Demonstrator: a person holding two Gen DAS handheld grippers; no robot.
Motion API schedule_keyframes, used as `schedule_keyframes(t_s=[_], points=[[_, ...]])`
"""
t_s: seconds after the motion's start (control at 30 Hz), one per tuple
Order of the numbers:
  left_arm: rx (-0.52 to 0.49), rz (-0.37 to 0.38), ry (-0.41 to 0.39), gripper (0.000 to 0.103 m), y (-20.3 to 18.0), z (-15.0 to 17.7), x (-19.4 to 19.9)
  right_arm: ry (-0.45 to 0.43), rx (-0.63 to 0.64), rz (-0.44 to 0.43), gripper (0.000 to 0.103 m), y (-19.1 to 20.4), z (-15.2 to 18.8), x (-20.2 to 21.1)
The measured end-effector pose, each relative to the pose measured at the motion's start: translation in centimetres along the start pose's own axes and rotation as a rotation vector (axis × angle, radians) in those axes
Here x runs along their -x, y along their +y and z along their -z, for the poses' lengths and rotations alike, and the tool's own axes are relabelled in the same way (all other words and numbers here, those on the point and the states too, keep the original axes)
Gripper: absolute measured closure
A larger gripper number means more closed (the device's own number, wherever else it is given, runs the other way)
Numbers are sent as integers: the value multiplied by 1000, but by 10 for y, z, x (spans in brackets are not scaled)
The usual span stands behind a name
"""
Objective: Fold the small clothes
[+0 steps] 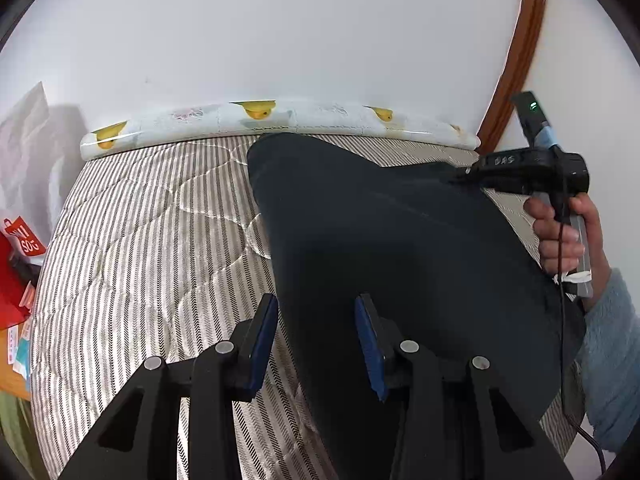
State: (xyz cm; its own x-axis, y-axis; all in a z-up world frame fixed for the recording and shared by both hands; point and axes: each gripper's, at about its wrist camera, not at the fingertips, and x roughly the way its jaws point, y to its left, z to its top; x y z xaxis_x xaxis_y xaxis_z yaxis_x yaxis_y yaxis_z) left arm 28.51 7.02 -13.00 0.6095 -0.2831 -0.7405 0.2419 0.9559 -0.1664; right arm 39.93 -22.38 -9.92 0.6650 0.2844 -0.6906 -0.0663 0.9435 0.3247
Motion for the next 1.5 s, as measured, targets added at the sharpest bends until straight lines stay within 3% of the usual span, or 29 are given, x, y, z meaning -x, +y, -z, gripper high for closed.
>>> schedule_keyframes(t_s=[0.13,0.17,0.27,0.37,0.53,0.7,0.87,0.9,0.93,0.97,1.1,1.13,1.23,1.3,1.4,1.5], points=[[18,24,7,64,1,1,2,-161,69,-111,93,-6,3,31],[19,29,11,63,1,2,1,-165,65,-119,93,-10,2,32],[26,20,19,63,0,4,0,-117,-11,-137,92,-26,-2,18],[31,23,18,63,-3,8,9,-31,-40,-103,84,-30,-3,5],[15,23,22,63,-7,21,21,-79,13,-34,65,-24,20,49],[37,34,22,63,-11,36,32,-52,40,-21,64,-21,67,78],[51,23,27,61,-16,52,42,-14,21,-113,64,-23,109,84],[53,9,24,59,-16,55,43,-8,40,-106,65,-20,113,81],[55,-9,17,58,-16,58,45,-1,63,-85,89,-16,115,78],[59,-20,11,56,-16,60,46,-1,95,-60,97,-13,118,75],[101,-2,11,55,-13,69,54,-141,107,-83,98,-21,125,100],[102,-4,15,55,-14,70,55,-142,102,-82,98,-24,126,100],[79,-31,12,55,-20,72,56,-83,86,-8,97,-22,132,87],[73,-51,11,55,-23,73,57,-130,96,92,95,-14,141,100],[75,-84,-3,55,-28,74,58,-226,77,120,94,-6,156,126],[101,-85,-10,55,-29,76,56,-256,124,124,94,15,177,139]])
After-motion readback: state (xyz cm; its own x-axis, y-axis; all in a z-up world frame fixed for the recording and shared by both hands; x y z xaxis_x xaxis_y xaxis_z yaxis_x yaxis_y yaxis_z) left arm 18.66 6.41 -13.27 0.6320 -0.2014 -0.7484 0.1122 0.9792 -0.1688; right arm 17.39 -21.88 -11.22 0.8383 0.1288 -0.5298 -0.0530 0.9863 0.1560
